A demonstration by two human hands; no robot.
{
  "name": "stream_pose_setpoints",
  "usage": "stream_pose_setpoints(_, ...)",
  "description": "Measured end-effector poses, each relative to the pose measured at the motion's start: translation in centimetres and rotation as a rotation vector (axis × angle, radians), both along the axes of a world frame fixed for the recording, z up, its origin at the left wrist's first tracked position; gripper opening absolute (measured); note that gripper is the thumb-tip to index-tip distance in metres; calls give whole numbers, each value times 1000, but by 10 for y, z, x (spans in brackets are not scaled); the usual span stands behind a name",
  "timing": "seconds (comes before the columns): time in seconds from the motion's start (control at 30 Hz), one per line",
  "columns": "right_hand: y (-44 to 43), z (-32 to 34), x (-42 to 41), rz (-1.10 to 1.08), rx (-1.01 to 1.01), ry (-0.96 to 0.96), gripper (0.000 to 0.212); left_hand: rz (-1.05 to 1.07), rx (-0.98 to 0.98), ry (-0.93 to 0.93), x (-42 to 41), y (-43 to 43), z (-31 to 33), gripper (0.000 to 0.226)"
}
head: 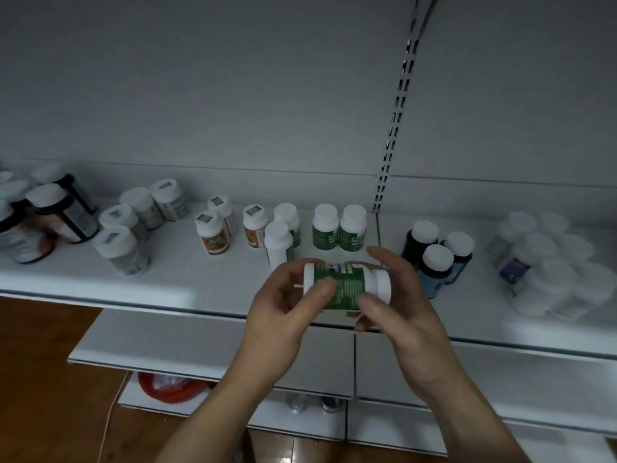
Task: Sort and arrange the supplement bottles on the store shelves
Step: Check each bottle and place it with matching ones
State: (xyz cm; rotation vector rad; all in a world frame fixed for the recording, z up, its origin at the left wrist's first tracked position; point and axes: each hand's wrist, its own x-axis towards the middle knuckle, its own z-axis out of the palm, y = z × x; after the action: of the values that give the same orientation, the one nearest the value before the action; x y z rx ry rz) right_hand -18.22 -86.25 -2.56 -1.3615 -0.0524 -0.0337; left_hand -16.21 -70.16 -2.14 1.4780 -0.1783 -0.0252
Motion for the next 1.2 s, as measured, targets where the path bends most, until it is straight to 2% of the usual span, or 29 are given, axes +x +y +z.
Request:
stream_pose_setpoints(0.07, 2, 4, 5, -22, -2, 16, 48, -20, 48, 29, 6, 3, 2, 53)
stream_pose_setpoints(0.13, 7, 8, 13, -82, 38, 59, 47, -123, 53, -19, 12, 9, 3, 55)
stream_pose_setpoints(0.23, 10, 10, 19, -115, 36, 114, 36, -193, 11, -95, 13, 17, 2, 58)
stream_pose_setpoints(0.33, 11, 7, 19, -75, -42, 75, 46, -124, -59, -13, 16, 18, 2, 46)
stream_pose_setpoints(0.4, 12, 7, 16, -63, -82, 29, 52, -72, -32, 34, 16, 17, 0, 46)
stream_pose_setpoints(0.5, 15, 4, 15, -116, -34, 40, 42, -105, 39, 44, 16, 18, -1, 53)
stream_pose_setpoints(0.6, 17, 3, 14, -144, 1, 97, 33, -192, 90, -35, 12, 23, -1, 59)
stream_pose_setpoints(0.73, 15, 2, 9, -81, -6, 83, 38, -130, 16, 0, 8, 21, 1, 41)
stream_pose_setpoints(0.83, 15, 2, 5, -60, -2, 42, 42, -52, 50, 33, 4, 20, 1, 32)
stream_pose_setpoints(0.9, 17, 5, 4, -73, 9, 45, 37, -73, 74, 49, 0, 22, 2, 37)
stream_pose_setpoints(0.97, 19, 5, 5, -102, 11, 67, 34, -120, 124, 6, -3, 25, 0, 52)
stream_pose_setpoints(1.03, 20, 4, 5, -100, -3, 74, 33, -109, 145, -42, -5, 27, 0, 56)
stream_pose_setpoints(1.17, 20, 5, 2, -44, -1, 21, 50, -37, 74, 31, -6, 22, 6, 37)
stream_pose_setpoints(1.2, 20, 5, 2, -55, 5, 19, 49, -37, 84, 56, -6, 21, 6, 36)
